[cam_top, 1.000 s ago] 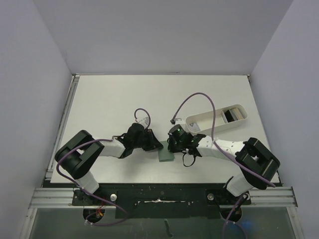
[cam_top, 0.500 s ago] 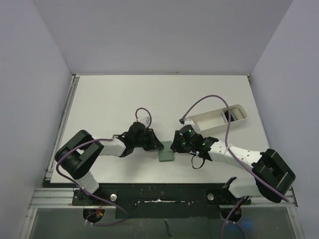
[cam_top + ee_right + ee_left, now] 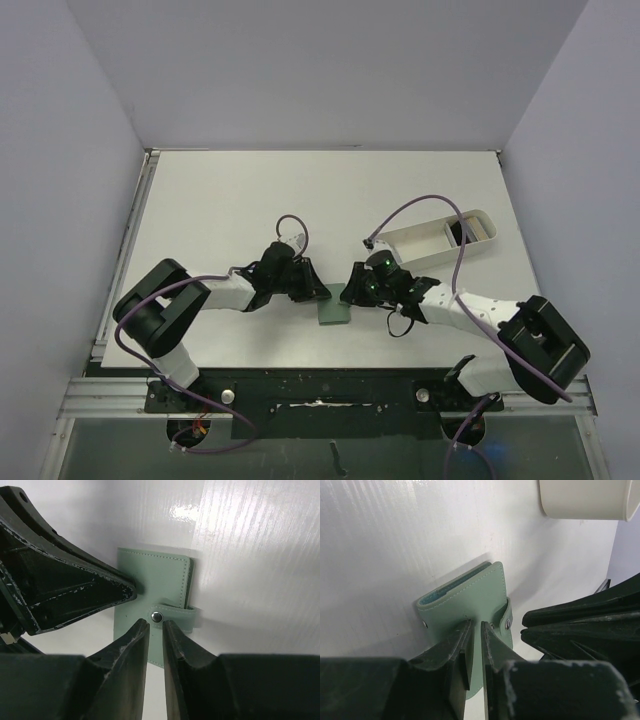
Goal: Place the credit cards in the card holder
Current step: Close the card holder at the center of the board.
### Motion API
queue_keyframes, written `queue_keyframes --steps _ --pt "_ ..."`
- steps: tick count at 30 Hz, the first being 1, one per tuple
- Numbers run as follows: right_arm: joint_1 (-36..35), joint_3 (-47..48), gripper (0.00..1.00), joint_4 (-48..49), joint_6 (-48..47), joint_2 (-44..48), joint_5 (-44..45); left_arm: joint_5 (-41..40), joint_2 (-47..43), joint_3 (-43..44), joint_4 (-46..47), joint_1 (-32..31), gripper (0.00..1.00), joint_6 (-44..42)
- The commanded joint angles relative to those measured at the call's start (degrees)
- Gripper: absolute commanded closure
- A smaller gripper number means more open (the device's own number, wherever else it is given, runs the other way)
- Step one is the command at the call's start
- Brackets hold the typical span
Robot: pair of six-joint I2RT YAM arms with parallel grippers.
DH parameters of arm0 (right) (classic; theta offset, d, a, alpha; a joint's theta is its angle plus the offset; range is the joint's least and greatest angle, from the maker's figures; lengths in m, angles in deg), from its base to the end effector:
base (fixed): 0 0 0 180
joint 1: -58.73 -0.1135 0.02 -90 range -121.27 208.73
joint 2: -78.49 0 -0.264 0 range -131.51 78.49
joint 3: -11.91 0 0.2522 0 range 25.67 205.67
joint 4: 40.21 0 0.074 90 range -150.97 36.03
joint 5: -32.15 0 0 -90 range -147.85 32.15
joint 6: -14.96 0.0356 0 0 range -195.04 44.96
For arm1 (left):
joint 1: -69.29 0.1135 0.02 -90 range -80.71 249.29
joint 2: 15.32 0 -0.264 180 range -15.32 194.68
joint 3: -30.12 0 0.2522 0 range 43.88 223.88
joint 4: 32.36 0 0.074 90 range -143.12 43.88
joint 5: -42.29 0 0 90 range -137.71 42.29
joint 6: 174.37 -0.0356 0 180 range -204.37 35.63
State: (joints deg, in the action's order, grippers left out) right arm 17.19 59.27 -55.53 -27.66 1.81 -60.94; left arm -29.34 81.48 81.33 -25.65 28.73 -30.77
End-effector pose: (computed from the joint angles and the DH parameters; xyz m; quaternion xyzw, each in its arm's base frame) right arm 0.1911 0.1719 0.1699 0.0366 0.9217 0.2877 0.2577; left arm 0.2295 -0.2112 0.1278 -0.0327 0.8926 -0.4100 0.1846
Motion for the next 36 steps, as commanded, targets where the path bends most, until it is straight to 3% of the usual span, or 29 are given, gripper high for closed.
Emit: queue_keyframes --steps 1,24,36 --pt "0.76 0.28 0.81 5.27 0.7 -0.86 -1.38 0.33 1.51 0.43 -0.58 -0.49 0.88 -0.83" --pt "0.76 -0.62 0.81 10.5 3.25 -5.23 -4.21 0.15 0.89 -1.67 1.12 -0.58 0.88 0.36" --pt "0.72 -0.91 0.81 6.87 2.63 -2.16 -1.44 0.17 0.84 -2.47 2.11 -0.58 0.88 0.86"
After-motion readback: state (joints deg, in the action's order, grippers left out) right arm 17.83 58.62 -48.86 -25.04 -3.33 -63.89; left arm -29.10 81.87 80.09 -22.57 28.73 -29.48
